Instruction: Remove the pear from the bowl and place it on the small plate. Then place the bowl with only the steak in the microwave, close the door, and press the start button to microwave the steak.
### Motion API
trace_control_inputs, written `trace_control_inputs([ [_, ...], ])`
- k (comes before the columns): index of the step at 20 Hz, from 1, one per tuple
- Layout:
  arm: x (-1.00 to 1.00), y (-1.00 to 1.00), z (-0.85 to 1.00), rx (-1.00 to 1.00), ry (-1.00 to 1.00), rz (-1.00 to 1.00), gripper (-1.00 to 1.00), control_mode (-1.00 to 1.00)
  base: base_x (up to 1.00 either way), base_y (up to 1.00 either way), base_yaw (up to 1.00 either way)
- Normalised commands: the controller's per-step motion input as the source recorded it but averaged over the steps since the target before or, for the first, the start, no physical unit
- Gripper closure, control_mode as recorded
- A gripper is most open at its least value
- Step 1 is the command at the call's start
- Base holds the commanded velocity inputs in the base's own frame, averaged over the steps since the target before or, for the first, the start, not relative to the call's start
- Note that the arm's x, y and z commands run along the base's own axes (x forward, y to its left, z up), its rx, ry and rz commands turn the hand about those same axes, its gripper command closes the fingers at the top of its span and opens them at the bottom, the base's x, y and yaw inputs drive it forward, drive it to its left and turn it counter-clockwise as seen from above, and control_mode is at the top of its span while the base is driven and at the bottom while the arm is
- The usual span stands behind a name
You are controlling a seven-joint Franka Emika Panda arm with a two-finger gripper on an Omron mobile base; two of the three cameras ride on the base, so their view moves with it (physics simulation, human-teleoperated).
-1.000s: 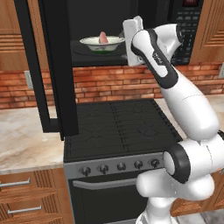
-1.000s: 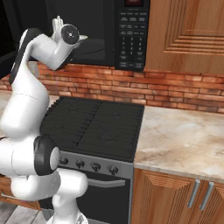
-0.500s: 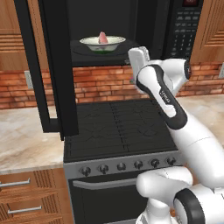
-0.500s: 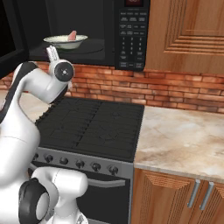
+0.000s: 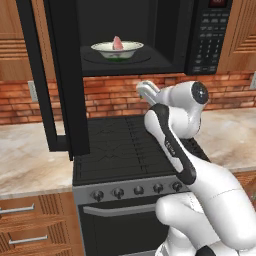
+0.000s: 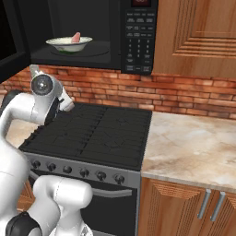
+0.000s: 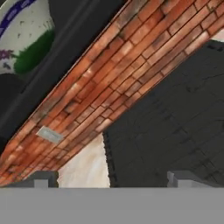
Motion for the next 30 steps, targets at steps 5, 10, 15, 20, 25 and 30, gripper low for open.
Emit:
trace_control_inputs([
  [5, -0.07, 0.19, -0.57, -0.55, 0.1, 0.0, -1.0, -1.0, 0.0, 0.0, 0.0],
  [10, 0.0, 0.29, -0.74, -0.56, 0.2, 0.0, -1.0, -1.0, 0.0, 0.0, 0.0],
  [15, 0.0, 0.16, -0.8, -0.53, 0.04, -0.03, -1.0, -1.0, 0.0, 0.0, 0.0],
  [20, 0.0, 0.16, -0.54, -0.52, 0.04, -0.01, -1.0, -1.0, 0.0, 0.0, 0.0],
  [25, -0.11, 0.12, -0.08, -0.42, 0.02, 0.0, -1.0, -1.0, 0.0, 0.0, 0.0],
  [30, -0.38, 0.47, 0.24, -0.37, 0.0, 0.0, -1.0, -1.0, 0.0, 0.0, 0.0],
])
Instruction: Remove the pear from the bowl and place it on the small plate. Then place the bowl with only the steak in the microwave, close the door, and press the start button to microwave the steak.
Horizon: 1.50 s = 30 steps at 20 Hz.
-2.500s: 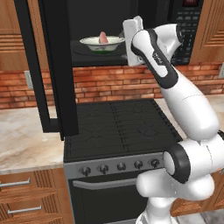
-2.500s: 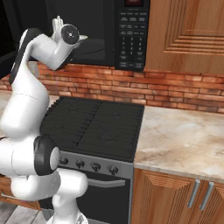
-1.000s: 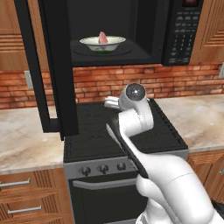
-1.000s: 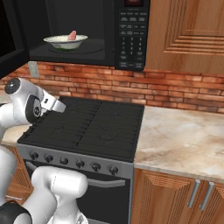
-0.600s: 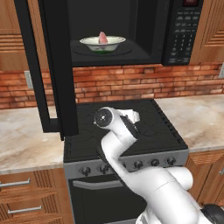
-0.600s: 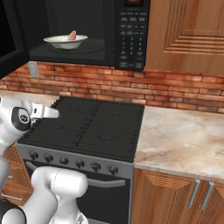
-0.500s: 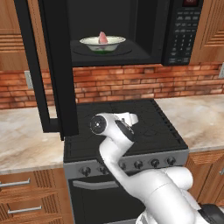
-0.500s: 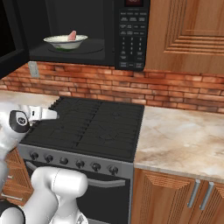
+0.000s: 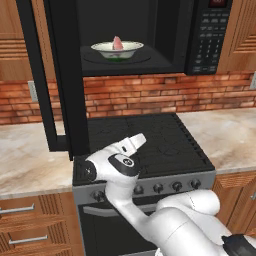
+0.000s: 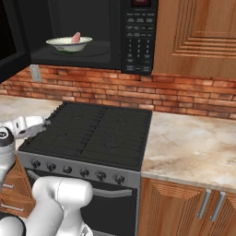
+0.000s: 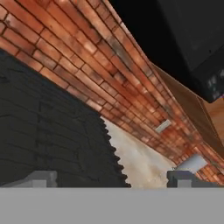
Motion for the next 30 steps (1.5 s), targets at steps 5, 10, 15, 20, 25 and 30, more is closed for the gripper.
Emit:
trace_control_inputs([
  [5, -0.34, 0.63, 0.06, -0.34, 0.0, -0.04, -1.0, -1.0, 0.0, 0.0, 0.0],
  [10, -0.4, 0.58, 0.15, -0.34, 0.0, -0.13, -1.0, -1.0, 0.0, 0.0, 0.0],
  [15, -0.51, 0.45, 0.44, -0.3, -0.01, -0.13, -1.0, -1.0, 0.0, 0.0, 0.0],
  [20, -0.59, 0.28, 0.48, -0.29, -0.06, -0.17, -1.0, -1.0, 0.0, 0.0, 0.0],
  [25, -0.45, 0.13, 0.51, -0.3, -0.04, -0.22, -1.0, -1.0, 0.0, 0.0, 0.0],
  [30, -0.27, 0.03, 0.76, -0.27, -0.05, -0.24, -1.0, -1.0, 0.0, 0.0, 0.0],
])
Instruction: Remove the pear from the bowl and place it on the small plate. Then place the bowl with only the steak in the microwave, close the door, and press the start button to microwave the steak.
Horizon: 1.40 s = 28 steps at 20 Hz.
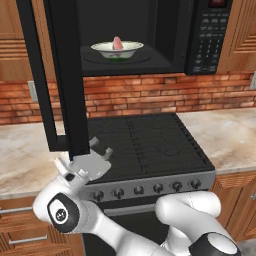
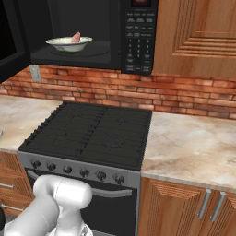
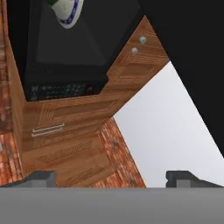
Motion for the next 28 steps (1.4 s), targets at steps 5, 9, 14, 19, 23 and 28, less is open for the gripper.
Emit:
trace_control_inputs([
  [5, -0.18, 0.01, 0.91, -0.22, -0.08, -0.19, -1.0, -1.0, 0.0, 0.0, 0.0],
  [9, -0.14, 0.01, 0.71, -0.19, -0.02, -0.19, -1.0, -1.0, 0.0, 0.0, 0.0],
  [14, -0.05, 0.24, -0.32, -0.18, 0.01, -0.15, -1.0, -1.0, 0.0, 0.0, 0.0],
  [19, 0.0, 0.61, -0.5, -0.13, 0.13, -0.08, -1.0, -1.0, 0.0, 0.0, 0.0],
  [23, 0.0, 0.61, 0.17, -0.05, 0.22, 0.0, -1.0, -1.0, 0.0, 0.0, 0.0],
  [28, 0.0, 0.18, 0.63, 0.07, 0.26, -0.06, -1.0, -1.0, 0.0, 0.0, 0.0],
])
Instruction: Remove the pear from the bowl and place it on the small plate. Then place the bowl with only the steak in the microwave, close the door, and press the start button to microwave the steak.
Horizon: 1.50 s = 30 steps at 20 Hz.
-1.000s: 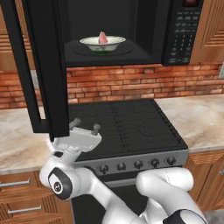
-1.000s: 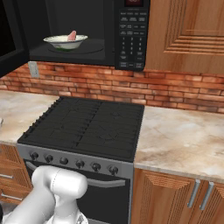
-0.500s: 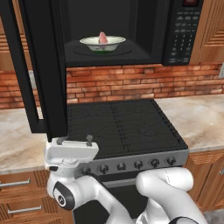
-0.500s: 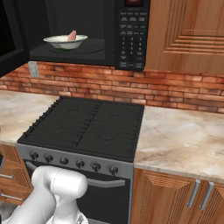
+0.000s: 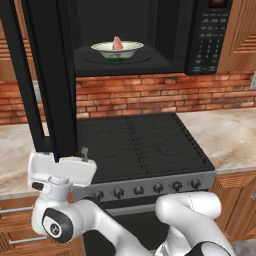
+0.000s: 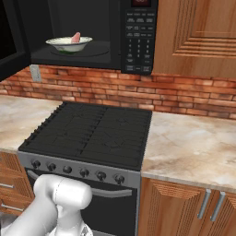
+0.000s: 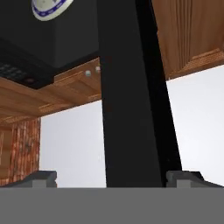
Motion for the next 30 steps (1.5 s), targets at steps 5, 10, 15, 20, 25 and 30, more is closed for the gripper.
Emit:
trace_control_inputs([
  [5, -0.13, -0.01, 0.7, 0.29, 0.25, -0.06, -1.0, -1.0, 0.0, 0.0, 0.0],
  [10, -0.22, -0.19, 0.52, 0.3, 0.22, -0.01, -1.0, -1.0, 0.0, 0.0, 0.0],
  [15, -0.18, -0.67, 0.18, 0.25, 0.07, 0.0, -1.0, -1.0, 0.0, 0.0, 0.0],
  [20, 0.01, -0.93, 0.29, 0.26, 0.11, 0.0, -1.0, -1.0, 0.0, 0.0, 0.0],
  [25, 0.11, -1.0, 0.21, 0.26, 0.09, 0.02, -1.0, -1.0, 0.0, 0.0, 0.0],
  [30, 0.31, -0.98, 0.17, 0.26, 0.05, 0.1, -1.0, -1.0, 0.0, 0.0, 0.0],
])
